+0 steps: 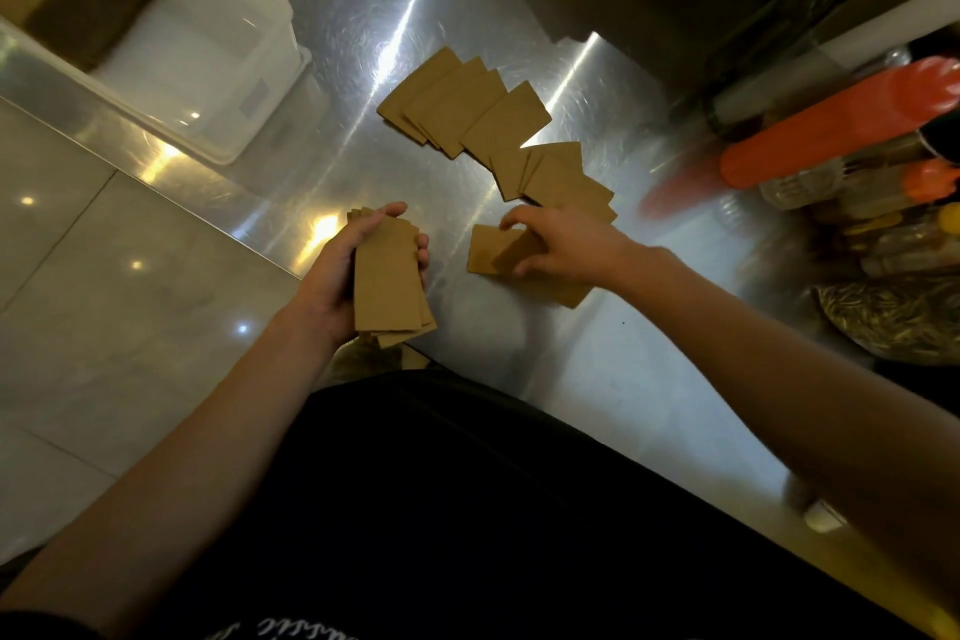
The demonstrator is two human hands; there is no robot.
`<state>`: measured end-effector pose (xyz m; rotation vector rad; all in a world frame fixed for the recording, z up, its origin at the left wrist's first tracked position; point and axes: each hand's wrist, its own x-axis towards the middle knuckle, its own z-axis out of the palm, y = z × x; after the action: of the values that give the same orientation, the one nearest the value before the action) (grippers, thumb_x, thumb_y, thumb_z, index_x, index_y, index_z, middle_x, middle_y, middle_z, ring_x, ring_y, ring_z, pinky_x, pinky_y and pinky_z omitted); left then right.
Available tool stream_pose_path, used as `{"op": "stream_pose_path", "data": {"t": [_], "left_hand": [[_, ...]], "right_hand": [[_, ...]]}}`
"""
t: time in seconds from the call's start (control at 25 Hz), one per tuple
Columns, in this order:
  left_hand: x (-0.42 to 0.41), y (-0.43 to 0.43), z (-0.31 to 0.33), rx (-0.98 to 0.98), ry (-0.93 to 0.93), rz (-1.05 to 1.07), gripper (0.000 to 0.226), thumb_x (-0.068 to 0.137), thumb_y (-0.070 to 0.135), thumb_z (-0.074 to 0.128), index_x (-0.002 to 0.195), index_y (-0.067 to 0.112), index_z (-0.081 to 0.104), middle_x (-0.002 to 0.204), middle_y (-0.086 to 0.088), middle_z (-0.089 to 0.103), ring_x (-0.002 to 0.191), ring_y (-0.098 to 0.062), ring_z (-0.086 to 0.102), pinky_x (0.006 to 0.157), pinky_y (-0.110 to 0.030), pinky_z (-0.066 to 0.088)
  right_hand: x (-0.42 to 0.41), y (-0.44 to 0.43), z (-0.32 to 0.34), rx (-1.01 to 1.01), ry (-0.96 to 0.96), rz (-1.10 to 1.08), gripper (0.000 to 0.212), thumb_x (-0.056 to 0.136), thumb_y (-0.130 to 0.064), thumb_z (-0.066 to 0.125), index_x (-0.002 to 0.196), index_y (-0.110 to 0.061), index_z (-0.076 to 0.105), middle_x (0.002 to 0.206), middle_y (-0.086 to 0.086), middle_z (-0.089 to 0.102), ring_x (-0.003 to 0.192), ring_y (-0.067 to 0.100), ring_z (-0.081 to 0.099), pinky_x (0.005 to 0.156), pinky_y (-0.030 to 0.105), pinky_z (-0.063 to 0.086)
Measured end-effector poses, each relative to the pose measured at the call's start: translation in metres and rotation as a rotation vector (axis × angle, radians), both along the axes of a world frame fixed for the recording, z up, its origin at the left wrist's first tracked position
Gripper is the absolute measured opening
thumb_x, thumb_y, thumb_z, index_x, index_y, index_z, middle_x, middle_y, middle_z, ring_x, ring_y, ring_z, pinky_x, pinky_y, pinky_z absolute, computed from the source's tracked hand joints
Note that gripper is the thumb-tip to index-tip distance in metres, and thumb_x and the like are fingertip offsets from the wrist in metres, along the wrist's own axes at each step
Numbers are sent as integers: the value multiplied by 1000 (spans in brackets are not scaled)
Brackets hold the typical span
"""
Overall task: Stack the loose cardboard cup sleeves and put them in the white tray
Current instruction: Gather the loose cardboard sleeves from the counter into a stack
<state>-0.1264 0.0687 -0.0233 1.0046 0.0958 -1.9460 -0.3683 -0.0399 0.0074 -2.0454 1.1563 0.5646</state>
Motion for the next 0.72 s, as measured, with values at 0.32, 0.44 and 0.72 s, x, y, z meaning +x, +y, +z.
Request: {"op": "stream_pose_path", "data": {"t": [0.32,0.44,0.72], "left_hand": [[-3,-2,3,-6,-33,-9,34,90,34,61,121,20,57,99,-15,67,83,-24,67,75,-37,57],[-6,-4,5,-15,-39,-17,32,91,33,59,120,19,57,96,-15,67,81,-24,68,73,-36,58],[-8,-13,0,14,-7,-5,36,88,32,64,120,20,57,99,-14,67,85,-24,67,76,-37,56]], "right_hand": [[40,-27,-25,-270,126,730,69,80,-25,75,137,-24,35,127,10,44,103,23,49,77,29,49],[38,-27,-24,-301,116,752,70,76,-32,79,131,-16,38,126,8,45,108,23,47,79,30,45],[-15,-15,-11,78,-72,-23,60,86,-26,70,137,-25,38,134,7,52,115,24,53,94,36,45]]}}
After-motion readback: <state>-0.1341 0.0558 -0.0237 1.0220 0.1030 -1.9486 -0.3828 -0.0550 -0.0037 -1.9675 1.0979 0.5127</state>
